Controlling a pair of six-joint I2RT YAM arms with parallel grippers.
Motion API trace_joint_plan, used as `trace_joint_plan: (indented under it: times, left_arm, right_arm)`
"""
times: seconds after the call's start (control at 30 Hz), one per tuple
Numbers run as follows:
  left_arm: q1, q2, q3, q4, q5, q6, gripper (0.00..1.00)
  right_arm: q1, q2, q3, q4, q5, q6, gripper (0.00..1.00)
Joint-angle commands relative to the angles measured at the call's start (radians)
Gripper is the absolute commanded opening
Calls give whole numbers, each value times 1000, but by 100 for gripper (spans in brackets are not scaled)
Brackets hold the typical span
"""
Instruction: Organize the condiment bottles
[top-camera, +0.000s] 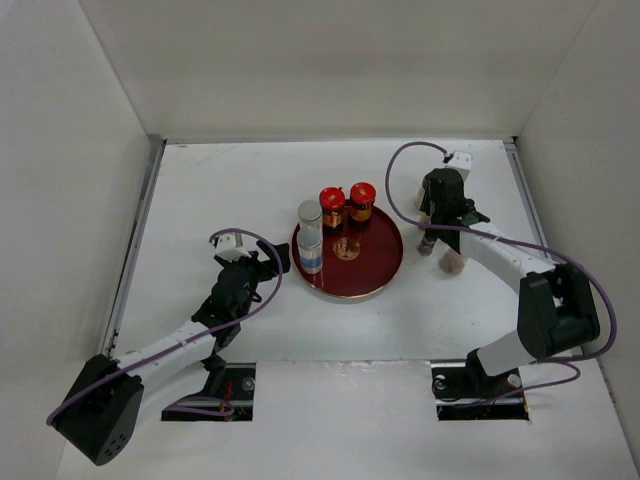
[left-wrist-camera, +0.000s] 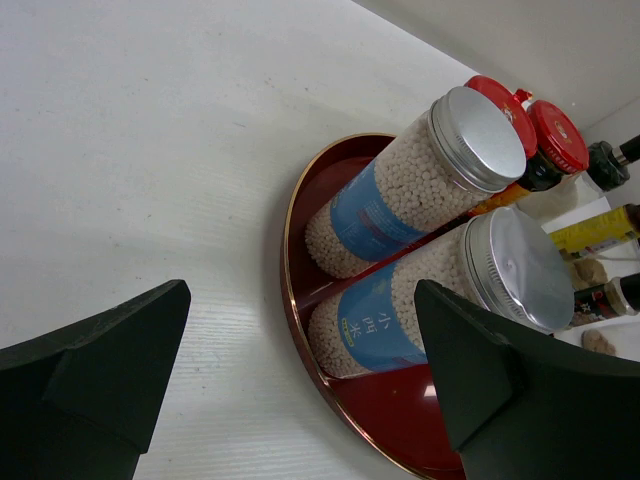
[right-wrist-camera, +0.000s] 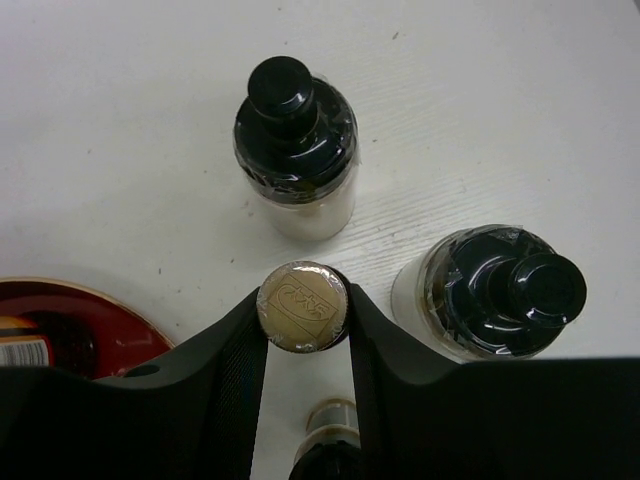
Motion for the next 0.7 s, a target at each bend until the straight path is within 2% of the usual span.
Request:
trace_joint_plan:
  times: [0.0,0.17,0.3,0.43,0.67]
  left_arm:
    - [-10,3,21,62,-8,16,100]
    - [-10,20,19,76,-8,16,100]
    - [-12,36,19,87,-8,15,100]
    - [-4,6,12,85,-8,12,100]
    - [-1,-8,9,79,-8,15,100]
  right_arm:
    - [53,-109,29,134,70,-71,28]
    - [150,-224,19,131,91,-96,28]
    - [251,-247,-1,112,86,-70,28]
    - [351,-218,-14,123,58,-25,28]
    - [480,-57,60,212,3,-1,28]
